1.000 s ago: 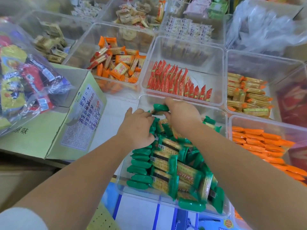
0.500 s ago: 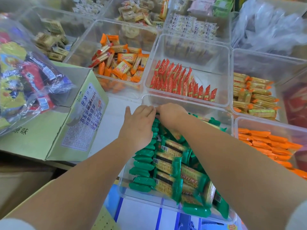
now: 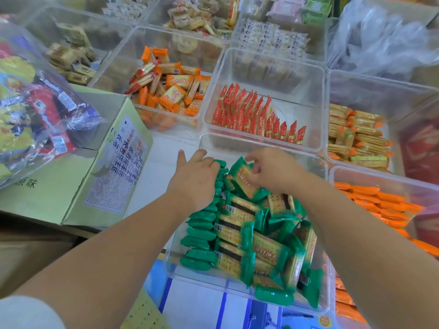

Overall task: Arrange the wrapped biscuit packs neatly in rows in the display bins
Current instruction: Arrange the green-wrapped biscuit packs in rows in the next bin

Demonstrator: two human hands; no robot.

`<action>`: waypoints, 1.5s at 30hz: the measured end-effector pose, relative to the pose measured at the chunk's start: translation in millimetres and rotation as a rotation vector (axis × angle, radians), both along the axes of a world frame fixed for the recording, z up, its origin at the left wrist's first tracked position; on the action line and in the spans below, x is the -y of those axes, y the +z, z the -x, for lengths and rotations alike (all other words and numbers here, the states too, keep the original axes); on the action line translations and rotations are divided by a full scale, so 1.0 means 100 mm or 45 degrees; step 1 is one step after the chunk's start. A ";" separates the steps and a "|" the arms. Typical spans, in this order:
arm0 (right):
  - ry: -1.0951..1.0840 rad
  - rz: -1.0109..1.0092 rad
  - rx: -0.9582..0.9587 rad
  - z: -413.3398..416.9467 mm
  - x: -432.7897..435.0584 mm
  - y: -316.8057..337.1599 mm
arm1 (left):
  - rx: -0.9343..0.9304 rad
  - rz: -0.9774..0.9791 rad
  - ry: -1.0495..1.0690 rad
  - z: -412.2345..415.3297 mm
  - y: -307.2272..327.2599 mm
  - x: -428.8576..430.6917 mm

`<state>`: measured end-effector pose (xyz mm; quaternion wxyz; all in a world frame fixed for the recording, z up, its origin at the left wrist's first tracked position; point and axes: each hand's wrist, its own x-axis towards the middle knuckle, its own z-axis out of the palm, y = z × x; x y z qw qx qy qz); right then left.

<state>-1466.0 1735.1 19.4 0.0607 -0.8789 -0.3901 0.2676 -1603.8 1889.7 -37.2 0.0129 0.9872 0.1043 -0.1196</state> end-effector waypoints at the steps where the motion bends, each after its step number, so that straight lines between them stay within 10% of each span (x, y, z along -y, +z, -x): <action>1: -0.007 -0.065 -0.002 -0.01 0.00 0.04 | 0.006 0.015 0.008 0.00 0.00 0.00; 10: -0.108 -0.715 0.254 0.13 -0.28 -0.05 | 0.014 0.004 -0.001 0.00 0.05 0.00; 26: -0.736 -0.545 -0.303 0.19 -0.59 -0.63 | 0.618 0.262 0.250 0.10 0.06 0.04; 37: -1.230 -0.507 -0.743 0.22 -0.84 -0.76 | 0.492 0.570 0.584 0.05 -0.07 0.02; 45: -1.121 -0.280 -0.485 0.15 -0.90 -0.81 | 0.431 0.640 0.634 0.03 -0.10 -0.02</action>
